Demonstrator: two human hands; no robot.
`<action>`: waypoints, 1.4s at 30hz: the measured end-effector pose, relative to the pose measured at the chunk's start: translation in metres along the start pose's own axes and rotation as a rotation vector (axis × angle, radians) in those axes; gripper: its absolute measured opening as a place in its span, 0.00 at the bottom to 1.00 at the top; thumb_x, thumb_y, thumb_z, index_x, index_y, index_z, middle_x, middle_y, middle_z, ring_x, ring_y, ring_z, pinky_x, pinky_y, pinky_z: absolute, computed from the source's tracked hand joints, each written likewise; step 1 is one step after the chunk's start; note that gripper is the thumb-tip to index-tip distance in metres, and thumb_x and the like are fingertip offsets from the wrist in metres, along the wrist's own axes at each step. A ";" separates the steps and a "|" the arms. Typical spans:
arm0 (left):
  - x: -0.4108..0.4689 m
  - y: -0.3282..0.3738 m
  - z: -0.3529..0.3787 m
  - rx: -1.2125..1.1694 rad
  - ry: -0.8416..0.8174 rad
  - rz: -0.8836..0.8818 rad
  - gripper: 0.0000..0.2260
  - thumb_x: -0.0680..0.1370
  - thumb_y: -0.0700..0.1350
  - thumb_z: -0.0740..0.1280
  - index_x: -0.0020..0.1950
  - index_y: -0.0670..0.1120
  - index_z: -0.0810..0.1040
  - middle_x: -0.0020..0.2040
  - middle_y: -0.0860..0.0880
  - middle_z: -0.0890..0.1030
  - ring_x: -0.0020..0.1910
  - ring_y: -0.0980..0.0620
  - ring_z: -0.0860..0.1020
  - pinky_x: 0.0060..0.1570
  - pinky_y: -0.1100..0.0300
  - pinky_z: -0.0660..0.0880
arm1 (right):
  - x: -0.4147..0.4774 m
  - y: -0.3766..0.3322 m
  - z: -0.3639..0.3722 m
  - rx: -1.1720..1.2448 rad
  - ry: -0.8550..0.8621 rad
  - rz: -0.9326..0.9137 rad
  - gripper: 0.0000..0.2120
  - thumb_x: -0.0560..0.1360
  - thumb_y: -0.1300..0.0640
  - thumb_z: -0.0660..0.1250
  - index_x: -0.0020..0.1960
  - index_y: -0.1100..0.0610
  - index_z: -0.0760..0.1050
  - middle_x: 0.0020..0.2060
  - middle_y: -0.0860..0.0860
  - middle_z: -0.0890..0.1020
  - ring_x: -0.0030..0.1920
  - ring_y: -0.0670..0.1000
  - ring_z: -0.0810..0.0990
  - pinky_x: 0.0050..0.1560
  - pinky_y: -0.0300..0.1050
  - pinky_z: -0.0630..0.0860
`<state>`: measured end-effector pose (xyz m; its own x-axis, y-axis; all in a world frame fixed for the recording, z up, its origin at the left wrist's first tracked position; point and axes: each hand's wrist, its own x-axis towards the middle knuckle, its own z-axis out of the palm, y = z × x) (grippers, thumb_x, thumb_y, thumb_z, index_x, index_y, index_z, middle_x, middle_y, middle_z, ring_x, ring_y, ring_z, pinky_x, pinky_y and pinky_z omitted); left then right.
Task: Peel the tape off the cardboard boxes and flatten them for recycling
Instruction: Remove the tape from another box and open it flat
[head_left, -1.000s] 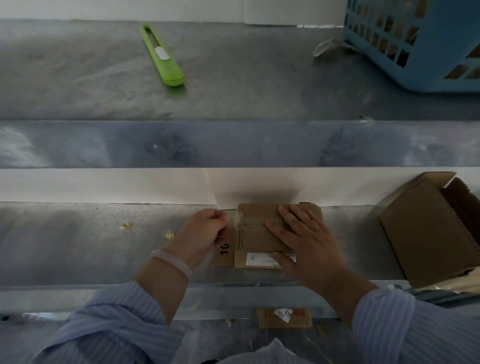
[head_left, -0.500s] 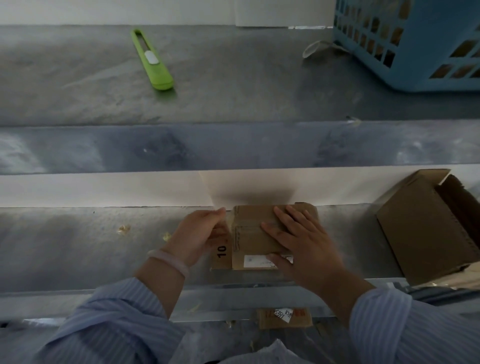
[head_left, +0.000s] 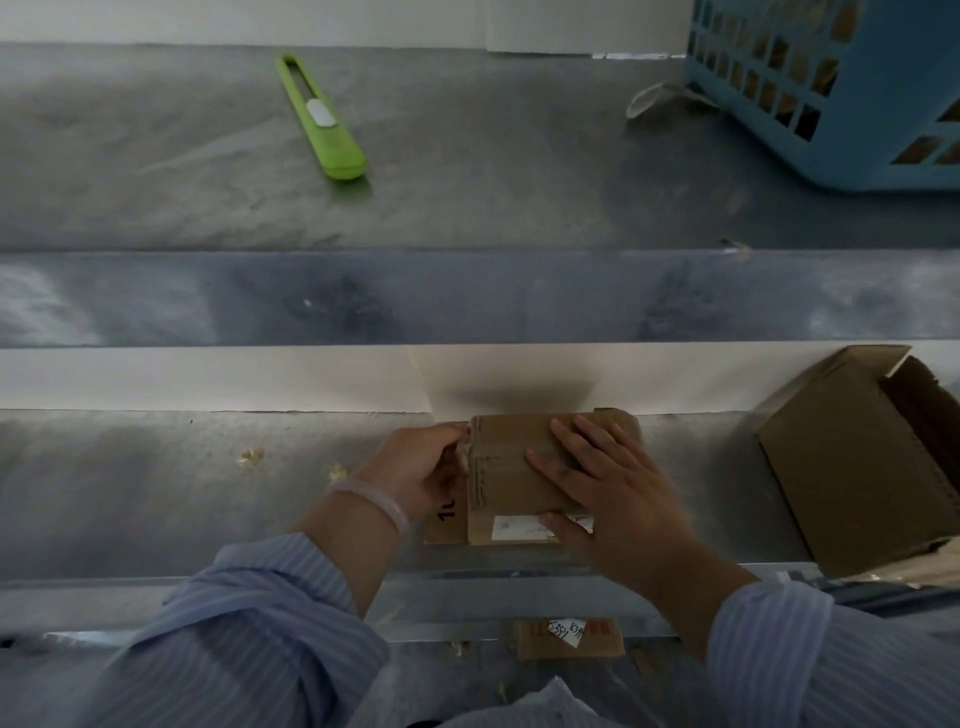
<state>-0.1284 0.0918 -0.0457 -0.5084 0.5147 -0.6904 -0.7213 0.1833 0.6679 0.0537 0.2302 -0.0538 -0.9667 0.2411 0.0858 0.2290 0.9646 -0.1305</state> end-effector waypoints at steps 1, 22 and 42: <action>0.002 -0.001 0.000 0.057 0.027 0.092 0.11 0.76 0.38 0.67 0.34 0.43 0.83 0.29 0.46 0.79 0.26 0.51 0.76 0.29 0.60 0.73 | 0.001 0.000 0.000 0.003 -0.003 0.001 0.29 0.73 0.36 0.57 0.73 0.41 0.65 0.74 0.49 0.65 0.75 0.53 0.60 0.74 0.58 0.59; -0.004 0.010 -0.010 0.224 -0.109 -0.175 0.11 0.78 0.50 0.64 0.38 0.47 0.74 0.32 0.49 0.78 0.30 0.52 0.77 0.35 0.61 0.74 | -0.003 0.005 0.005 0.042 0.062 -0.087 0.28 0.73 0.37 0.61 0.72 0.41 0.67 0.74 0.48 0.66 0.75 0.52 0.61 0.71 0.60 0.63; 0.021 -0.011 -0.014 1.035 0.318 0.908 0.13 0.77 0.42 0.65 0.32 0.47 0.72 0.28 0.53 0.73 0.29 0.59 0.70 0.30 0.66 0.64 | -0.002 0.005 0.004 0.058 0.032 -0.080 0.28 0.74 0.36 0.59 0.72 0.40 0.65 0.75 0.46 0.63 0.76 0.51 0.57 0.73 0.59 0.60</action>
<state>-0.1382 0.0888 -0.0713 -0.7855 0.6017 0.1449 0.5057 0.4890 0.7107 0.0563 0.2344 -0.0581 -0.9772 0.1677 0.1298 0.1432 0.9733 -0.1791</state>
